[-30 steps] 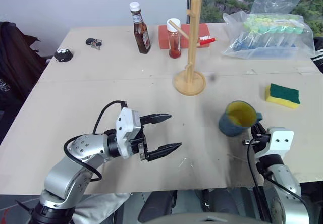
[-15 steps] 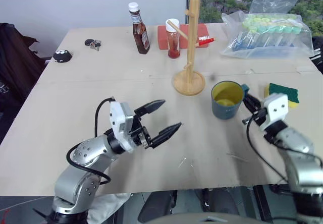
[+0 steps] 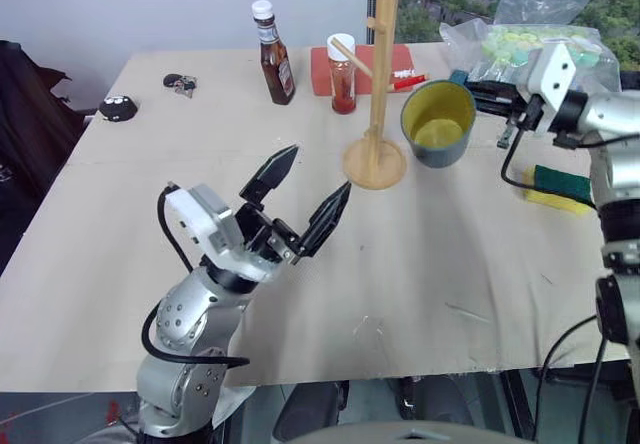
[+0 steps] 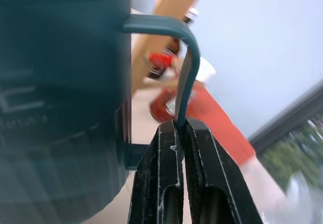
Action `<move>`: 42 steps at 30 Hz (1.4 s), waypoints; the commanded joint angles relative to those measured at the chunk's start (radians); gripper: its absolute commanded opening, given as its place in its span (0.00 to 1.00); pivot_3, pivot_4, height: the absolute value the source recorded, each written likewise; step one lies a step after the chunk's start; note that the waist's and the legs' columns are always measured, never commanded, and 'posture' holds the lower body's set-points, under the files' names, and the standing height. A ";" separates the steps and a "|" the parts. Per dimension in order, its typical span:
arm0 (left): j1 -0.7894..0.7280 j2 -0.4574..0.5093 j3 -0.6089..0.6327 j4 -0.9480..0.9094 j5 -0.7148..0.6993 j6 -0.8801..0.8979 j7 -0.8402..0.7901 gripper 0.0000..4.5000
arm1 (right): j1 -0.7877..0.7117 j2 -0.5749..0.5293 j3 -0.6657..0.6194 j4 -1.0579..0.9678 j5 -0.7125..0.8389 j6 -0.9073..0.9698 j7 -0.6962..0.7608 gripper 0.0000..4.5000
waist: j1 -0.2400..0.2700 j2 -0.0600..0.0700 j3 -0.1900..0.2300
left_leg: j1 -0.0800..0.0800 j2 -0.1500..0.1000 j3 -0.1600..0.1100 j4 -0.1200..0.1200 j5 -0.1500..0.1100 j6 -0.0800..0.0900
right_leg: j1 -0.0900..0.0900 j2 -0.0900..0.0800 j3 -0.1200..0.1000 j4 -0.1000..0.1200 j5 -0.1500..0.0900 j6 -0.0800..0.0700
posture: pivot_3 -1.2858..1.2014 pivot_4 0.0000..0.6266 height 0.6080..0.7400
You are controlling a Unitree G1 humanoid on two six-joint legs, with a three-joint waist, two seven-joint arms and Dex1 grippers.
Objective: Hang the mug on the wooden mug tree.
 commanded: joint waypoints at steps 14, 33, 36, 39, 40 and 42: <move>-0.033 -0.066 -0.047 -0.042 0.064 -0.083 0.099 1.00 | -0.380 0.074 0.026 0.548 -0.132 -0.273 0.148 0.00 | -0.003 0.000 0.000 | -0.005 0.000 0.003 0.000 0.000 0.000 | -0.008 -0.001 0.003 0.001 0.003 -0.001 | 0.52 0.24 1.00; 0.007 -0.074 -0.021 -0.041 0.071 -0.153 0.125 1.00 | -0.488 0.148 0.032 0.694 -0.279 -0.311 0.042 0.00 | -0.024 0.000 0.000 | -0.006 0.000 0.007 0.000 0.000 0.000 | -0.011 0.001 0.012 0.002 0.004 0.000 | 0.52 0.24 1.00; 0.012 -0.080 -0.016 -0.035 0.071 -0.170 0.128 1.00 | -0.498 0.154 0.028 0.696 -0.286 -0.310 0.040 0.00 | -0.025 0.000 0.000 | -0.005 0.000 0.007 0.000 0.000 0.000 | -0.011 0.001 0.012 0.002 0.004 0.000 | 0.52 0.24 1.00; 0.017 -0.081 -0.018 -0.027 0.069 -0.180 0.125 1.00 | -0.507 0.156 0.026 0.699 -0.292 -0.309 0.035 0.00 | -0.025 0.000 0.000 | -0.005 0.000 0.007 0.000 0.000 0.000 | -0.011 0.001 0.013 0.002 0.004 0.000 | 0.52 0.24 1.00; 0.019 -0.082 -0.021 -0.024 0.069 -0.184 0.123 1.00 | -0.509 0.153 0.030 0.699 -0.301 -0.315 0.024 0.06 | -0.025 0.000 0.000 | -0.005 0.000 0.007 0.000 0.000 0.000 | -0.011 0.001 0.013 0.002 0.004 0.000 | 0.52 0.24 1.00; 0.024 -0.082 -0.026 -0.017 0.069 -0.192 0.118 1.00 | -0.512 0.150 0.029 0.702 -0.307 -0.312 0.008 0.20 | -0.025 0.000 0.000 | -0.005 0.000 0.008 0.000 0.000 0.000 | -0.011 0.001 0.013 0.002 0.005 0.000 | 0.52 0.24 1.00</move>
